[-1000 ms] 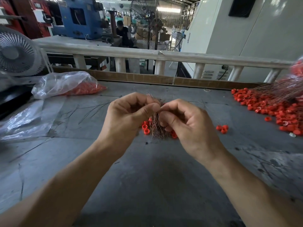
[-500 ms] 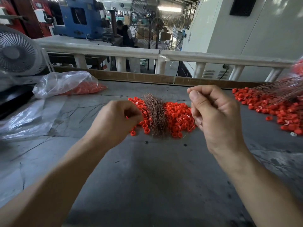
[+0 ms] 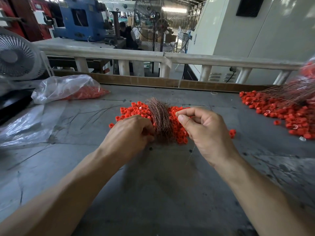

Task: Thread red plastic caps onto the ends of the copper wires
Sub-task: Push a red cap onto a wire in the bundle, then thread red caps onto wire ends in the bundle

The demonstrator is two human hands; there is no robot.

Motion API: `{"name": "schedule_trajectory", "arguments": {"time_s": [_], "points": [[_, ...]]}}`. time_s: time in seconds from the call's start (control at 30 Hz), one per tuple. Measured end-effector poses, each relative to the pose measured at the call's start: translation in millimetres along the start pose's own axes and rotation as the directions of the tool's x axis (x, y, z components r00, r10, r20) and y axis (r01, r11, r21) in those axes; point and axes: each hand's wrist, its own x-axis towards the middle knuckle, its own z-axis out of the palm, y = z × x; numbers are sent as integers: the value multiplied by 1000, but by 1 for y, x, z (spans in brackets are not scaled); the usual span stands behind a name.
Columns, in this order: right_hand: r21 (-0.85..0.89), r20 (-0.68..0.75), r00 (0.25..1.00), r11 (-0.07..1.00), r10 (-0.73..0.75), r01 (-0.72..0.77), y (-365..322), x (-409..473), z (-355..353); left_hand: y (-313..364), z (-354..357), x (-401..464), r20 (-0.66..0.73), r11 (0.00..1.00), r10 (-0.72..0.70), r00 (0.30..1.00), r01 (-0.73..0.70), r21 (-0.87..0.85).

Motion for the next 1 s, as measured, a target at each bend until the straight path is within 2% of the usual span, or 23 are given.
{"name": "schedule_trajectory", "arguments": {"time_s": [0.2,0.3,0.33,0.4,0.47,0.6,0.73,0.83,1.0], "points": [[-139,40,998,988,-55,60,-8,-6,1,-2,-5,-6,-38,999,-44,998,43,-7],[-161,56,996,984,-66,74,-9,-7,1,2,-11,-7,-99,981,-110,989,92,-172],[-155,59,996,985,-65,73,-10,-7,1,4,-12,-6,-103,948,-145,984,108,-301],[-136,68,995,988,-69,78,-10,-8,2,12,-13,-6,-65,805,-212,975,136,-577],[-114,70,994,989,-89,97,-10,-9,3,18,-13,-7,-19,658,-234,972,144,-739],[-39,21,993,993,-112,113,-11,-9,5,25,-12,-8,62,409,-256,965,166,-897],[38,-5,993,992,-118,118,-12,-8,5,31,-12,-9,153,186,-225,962,197,-963],[93,9,994,990,-110,108,-13,-8,6,32,-11,-9,164,104,-201,966,187,-977],[148,39,995,985,-94,87,-12,-7,7,33,-10,-9,155,93,-178,972,174,-980]]}}
